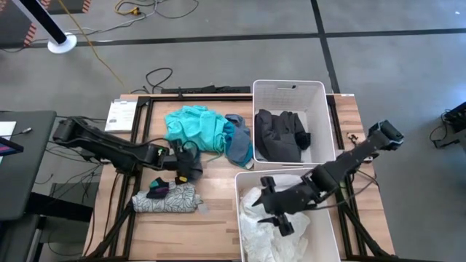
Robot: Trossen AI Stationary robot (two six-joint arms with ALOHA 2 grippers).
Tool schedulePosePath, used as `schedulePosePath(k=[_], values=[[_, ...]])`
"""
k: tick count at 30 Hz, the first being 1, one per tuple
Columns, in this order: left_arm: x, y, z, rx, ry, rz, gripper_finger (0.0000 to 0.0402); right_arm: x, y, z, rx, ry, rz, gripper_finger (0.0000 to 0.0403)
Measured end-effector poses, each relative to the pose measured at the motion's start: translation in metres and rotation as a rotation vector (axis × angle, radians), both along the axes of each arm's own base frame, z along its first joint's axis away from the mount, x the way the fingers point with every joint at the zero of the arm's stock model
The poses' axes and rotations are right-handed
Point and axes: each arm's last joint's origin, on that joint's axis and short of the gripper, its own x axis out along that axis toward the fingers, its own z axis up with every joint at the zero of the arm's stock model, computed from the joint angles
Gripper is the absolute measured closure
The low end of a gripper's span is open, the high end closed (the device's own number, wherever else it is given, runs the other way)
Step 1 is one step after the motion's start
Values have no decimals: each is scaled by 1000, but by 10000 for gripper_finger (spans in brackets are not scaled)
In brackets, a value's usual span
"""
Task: Sort clothes
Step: Put the top grey sock into the top white laundry bin
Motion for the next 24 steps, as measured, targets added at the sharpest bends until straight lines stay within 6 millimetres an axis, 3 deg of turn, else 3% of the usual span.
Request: schedulePosePath(k=[5, 18, 24], values=[[10, -3, 30, 10, -86, -65, 399, -4, 6, 1, -64, -49, -37, 145], [23, -32, 152, 75, -516, -413, 401, 13, -5, 16, -206, -286, -121, 145], [21, -50, 186, 70, -678, -611, 401, 22, -15, 24, -250, -374, -148, 145]])
